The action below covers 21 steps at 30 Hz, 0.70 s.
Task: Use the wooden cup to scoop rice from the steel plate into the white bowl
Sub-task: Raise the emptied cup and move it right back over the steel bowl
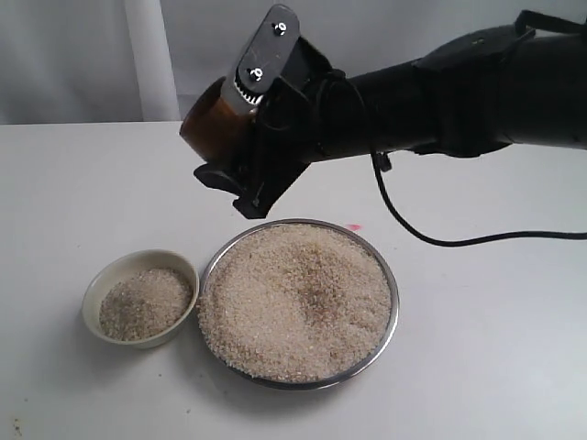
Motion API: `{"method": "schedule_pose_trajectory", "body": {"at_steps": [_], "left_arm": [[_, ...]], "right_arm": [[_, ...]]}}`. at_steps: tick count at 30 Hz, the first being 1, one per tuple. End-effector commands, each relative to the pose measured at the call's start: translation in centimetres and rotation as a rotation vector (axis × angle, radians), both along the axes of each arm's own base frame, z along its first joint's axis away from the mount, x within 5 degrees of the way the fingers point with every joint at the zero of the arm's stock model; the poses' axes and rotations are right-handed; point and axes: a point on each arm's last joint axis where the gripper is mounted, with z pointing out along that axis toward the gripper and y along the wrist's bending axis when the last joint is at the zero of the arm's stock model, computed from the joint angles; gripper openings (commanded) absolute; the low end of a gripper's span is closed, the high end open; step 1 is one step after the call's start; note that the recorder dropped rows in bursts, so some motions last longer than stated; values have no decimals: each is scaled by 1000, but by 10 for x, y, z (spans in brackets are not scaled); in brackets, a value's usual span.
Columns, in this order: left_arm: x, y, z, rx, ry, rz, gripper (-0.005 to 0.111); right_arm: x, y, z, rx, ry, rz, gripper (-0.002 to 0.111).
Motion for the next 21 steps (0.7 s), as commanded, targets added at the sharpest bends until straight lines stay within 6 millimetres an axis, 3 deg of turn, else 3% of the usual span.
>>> {"method": "schedule_pose_trajectory", "body": {"at_steps": [1, 11, 21], "left_arm": [[0, 0, 2, -6, -13, -4, 0], [0, 0, 2, -6, -13, -4, 0], [0, 0, 2, -6, -13, -4, 0]], "right_arm": [[7, -11, 9, -46, 63, -61, 0], [8, -24, 9, -174, 47, -148, 0], [9, -39, -3, -597, -175, -49, 0]]}}
